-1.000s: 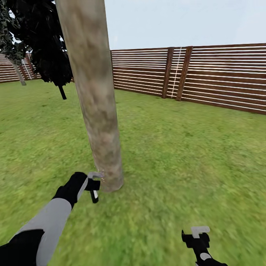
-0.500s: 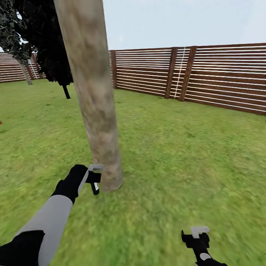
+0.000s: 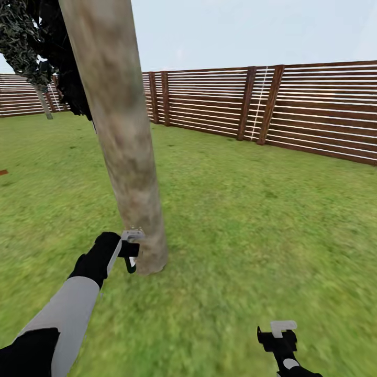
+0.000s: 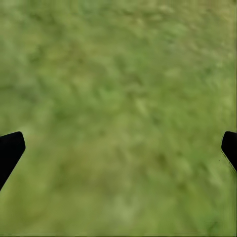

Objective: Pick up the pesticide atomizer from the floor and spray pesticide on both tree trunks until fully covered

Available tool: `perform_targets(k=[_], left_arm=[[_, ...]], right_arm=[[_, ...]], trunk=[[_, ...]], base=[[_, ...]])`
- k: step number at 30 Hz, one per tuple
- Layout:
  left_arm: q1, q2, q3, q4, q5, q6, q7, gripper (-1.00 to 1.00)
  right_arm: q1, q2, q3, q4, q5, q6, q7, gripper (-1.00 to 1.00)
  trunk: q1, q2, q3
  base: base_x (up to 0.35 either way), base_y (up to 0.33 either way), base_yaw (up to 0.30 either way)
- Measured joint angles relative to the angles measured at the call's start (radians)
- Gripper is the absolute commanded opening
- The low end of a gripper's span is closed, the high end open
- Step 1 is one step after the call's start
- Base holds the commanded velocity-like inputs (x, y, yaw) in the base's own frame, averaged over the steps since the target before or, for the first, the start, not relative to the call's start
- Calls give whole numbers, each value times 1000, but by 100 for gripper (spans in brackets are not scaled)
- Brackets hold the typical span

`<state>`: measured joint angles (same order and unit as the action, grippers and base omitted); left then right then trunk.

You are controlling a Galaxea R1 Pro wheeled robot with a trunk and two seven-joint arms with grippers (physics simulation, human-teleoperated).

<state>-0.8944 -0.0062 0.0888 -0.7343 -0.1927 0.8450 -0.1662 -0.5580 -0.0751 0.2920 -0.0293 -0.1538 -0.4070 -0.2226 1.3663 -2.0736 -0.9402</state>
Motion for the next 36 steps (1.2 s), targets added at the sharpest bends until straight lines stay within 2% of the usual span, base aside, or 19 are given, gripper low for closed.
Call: perform_targets(k=[1, 2, 3, 4, 7, 11, 13, 16, 19, 20, 22, 24, 25, 27, 28, 29, 31, 34, 36], left_arm=[[10, 30, -4, -33, -4, 1, 4, -100], [12, 25, -7, -35, 18, 2, 4, -100], [13, 4, -44, -35, 25, 2, 5, -100], [13, -3, -58, -36, 22, 2, 6, -100], [12, 4, -63, -37, 13, 2, 4, -100], [13, 82, -52, -36, 7, 0, 7, -100], [13, 80, -53, -29, 19, 0, 9, -100], [13, 39, -55, -24, 25, 0, 11, -100], [13, 42, -52, -22, 14, -1, 11, -100], [14, 53, -47, -22, 9, -1, 12, -100], [17, 123, -25, -20, -5, -4, 14, -100], [26, 141, -25, -11, 16, -4, 13, -100], [40, 138, -27, -5, 24, -6, 12, -100], [56, 80, -29, -1, 29, -8, 12, -100], [58, 63, -29, -1, 28, -9, 13, -100], [59, 59, -26, -1, 15, -10, 13, -100], [67, 81, -15, 1, 5, -11, 14, -100], [98, 151, 4, 1, 7, -12, 14, -100], [115, 160, 4, 5, 22, -16, 13, -100]], right_arm=[[0, 0, 0, 0, 0, 0, 0, 100], [0, 0, 0, 0, 0, 0, 0, 100], [0, 0, 0, 0, 0, 0, 0, 100], [0, 0, 0, 0, 0, 0, 0, 100], [0, 0, 0, 0, 1, 0, 0, 100], [0, 0, 0, 0, 0, 0, 0, 100], [0, 0, 0, 0, 1, 0, 0, 100], [0, 1, 0, 0, 1, 0, 0, 100], [0, 0, 0, 0, 1, 0, 0, 100], [0, 0, 0, 0, 1, 0, 0, 100], [0, 0, 0, 0, 1, 1, 0, 100], [0, 0, 0, 0, 1, 0, 0, 100], [0, 0, 0, 0, 1, 0, 0, 100], [0, 0, 0, 0, 1, 0, 0, 100], [0, 0, 0, 0, 1, 0, 0, 100], [0, 0, 0, 0, 1, 0, 0, 100], [0, 0, 0, 0, 1, 0, 0, 100], [0, 0, 0, 0, 0, 0, 0, 100], [0, 0, 0, 0, 1, 1, 0, 100]], trunk=[[1, 0, 0], [1, 0, 0], [1, 0, 0], [1, 0, 0], [1, 0, 0], [1, 0, 0], [1, 0, 0], [0, 0, 0], [0, 0, 0], [0, 0, 0], [0, 0, 0], [0, 0, 0], [0, 0, 0], [0, 0, 0], [1, 0, 0], [1, 0, 0], [1, 0, 0], [1, 0, 0], [1, 0, 0]], base=[[-42, -263, 0], [-96, -268, 0], [-126, -265, 0], [-159, -254, 0], [-230, -213, 0], [-158, -228, 32], [20, -268, 217], [158, -249, 241], [221, -208, 58], [234, -180, 8], [235, -175, 3], [227, -181, 1], [170, -224, 0], [52, -261, 0], [15, -271, 0], [8, -273, 0], [2, -274, 0], [0, -181, 0], [0, -18, 67]])
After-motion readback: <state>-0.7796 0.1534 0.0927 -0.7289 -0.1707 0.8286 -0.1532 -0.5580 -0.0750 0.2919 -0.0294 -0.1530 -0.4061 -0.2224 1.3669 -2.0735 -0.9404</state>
